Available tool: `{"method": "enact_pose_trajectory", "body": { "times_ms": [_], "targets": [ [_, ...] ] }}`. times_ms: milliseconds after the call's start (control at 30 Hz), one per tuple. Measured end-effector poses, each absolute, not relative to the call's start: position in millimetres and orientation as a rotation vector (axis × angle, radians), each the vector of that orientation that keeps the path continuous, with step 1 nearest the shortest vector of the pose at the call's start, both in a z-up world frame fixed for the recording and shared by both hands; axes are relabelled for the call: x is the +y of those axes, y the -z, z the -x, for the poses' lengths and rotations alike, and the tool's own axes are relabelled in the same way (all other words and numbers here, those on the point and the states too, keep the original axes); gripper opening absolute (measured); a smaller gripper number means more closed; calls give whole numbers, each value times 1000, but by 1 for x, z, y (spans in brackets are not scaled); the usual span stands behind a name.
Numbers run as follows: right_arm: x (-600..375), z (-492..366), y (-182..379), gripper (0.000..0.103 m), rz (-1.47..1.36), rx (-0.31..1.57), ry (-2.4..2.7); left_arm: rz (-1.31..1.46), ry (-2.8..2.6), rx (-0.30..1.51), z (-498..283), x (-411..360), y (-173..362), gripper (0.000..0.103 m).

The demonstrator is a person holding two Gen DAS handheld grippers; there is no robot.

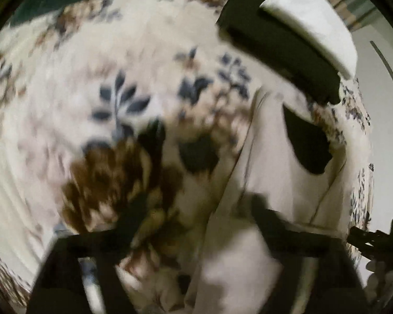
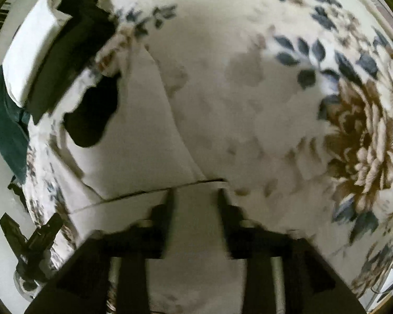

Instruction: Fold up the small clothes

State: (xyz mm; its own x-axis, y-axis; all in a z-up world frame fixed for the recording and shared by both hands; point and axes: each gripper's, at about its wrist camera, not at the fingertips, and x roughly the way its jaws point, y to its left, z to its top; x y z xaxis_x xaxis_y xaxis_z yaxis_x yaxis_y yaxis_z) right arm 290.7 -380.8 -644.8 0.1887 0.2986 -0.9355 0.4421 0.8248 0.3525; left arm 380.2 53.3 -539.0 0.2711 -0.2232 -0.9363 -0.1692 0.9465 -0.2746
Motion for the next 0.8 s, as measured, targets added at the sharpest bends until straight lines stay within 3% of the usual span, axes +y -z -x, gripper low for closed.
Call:
{"method": "enact_pose_trajectory", "body": {
  "times_ms": [200, 567, 600, 633, 667, 733, 767, 800],
  "targets": [
    [-366, -332, 612, 64, -599, 1379, 141, 256, 81, 1328, -440, 28, 531, 90],
    [-342, -463, 634, 64, -458, 1400, 144, 92, 136, 1432, -535, -37, 577, 87],
    [-339, -473, 638, 64, -431, 1409, 142, 66, 148, 1446, -541, -44, 583, 83],
    [-337, -480, 641, 64, -410, 1417, 140, 56, 157, 1452, -544, -47, 587, 68],
    [-334, -487, 645, 64, -390, 1426, 135, 47, 179, 1463, -547, -51, 591, 39],
    [-332, -499, 655, 64, -349, 1451, 135, 38, 208, 1475, -548, -57, 597, 15],
    [-331, -502, 658, 60, -330, 1460, 135, 43, 218, 1464, -546, -57, 595, 9],
    [-330, -505, 661, 40, -307, 1461, 138, 51, 231, 1443, -543, -57, 591, 6]
  ]
}}
